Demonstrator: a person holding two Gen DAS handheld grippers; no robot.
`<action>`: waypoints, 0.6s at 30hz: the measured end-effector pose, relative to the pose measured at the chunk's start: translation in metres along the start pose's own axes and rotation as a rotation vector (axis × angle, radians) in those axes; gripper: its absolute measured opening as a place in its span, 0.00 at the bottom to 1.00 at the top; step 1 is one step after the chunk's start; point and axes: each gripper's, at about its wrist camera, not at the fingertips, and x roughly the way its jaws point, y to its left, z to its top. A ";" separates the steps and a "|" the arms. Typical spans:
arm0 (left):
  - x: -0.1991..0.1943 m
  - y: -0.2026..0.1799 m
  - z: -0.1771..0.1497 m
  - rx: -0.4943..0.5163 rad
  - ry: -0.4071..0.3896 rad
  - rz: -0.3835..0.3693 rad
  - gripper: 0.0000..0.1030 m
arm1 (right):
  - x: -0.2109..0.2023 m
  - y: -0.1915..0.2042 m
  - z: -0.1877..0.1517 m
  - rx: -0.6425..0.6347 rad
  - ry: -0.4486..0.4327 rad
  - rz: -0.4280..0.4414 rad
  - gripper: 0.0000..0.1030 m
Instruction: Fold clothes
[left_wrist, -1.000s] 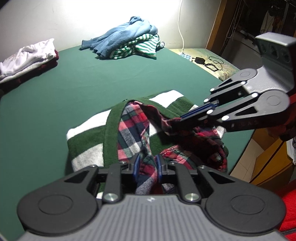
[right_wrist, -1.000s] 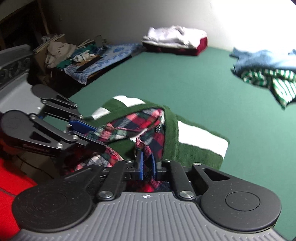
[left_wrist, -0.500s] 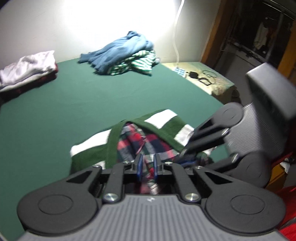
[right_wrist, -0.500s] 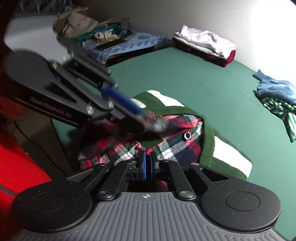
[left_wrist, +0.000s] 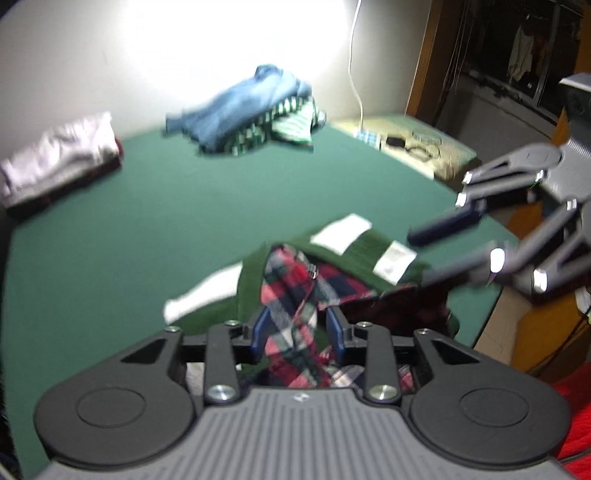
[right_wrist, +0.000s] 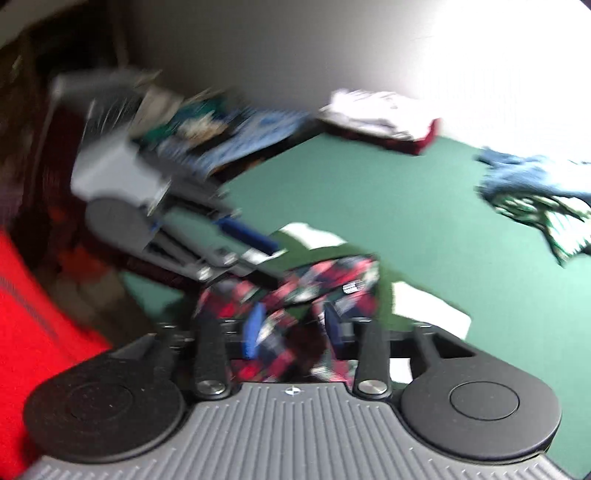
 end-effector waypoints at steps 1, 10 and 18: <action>0.006 0.000 -0.002 0.001 0.022 -0.007 0.31 | 0.002 -0.005 -0.001 0.018 0.003 -0.008 0.41; 0.014 0.003 -0.011 -0.069 0.044 -0.066 0.08 | 0.022 -0.017 -0.012 0.100 0.009 -0.024 0.08; -0.004 -0.019 -0.002 0.040 -0.006 -0.075 0.06 | 0.041 0.017 -0.014 -0.135 0.055 -0.024 0.07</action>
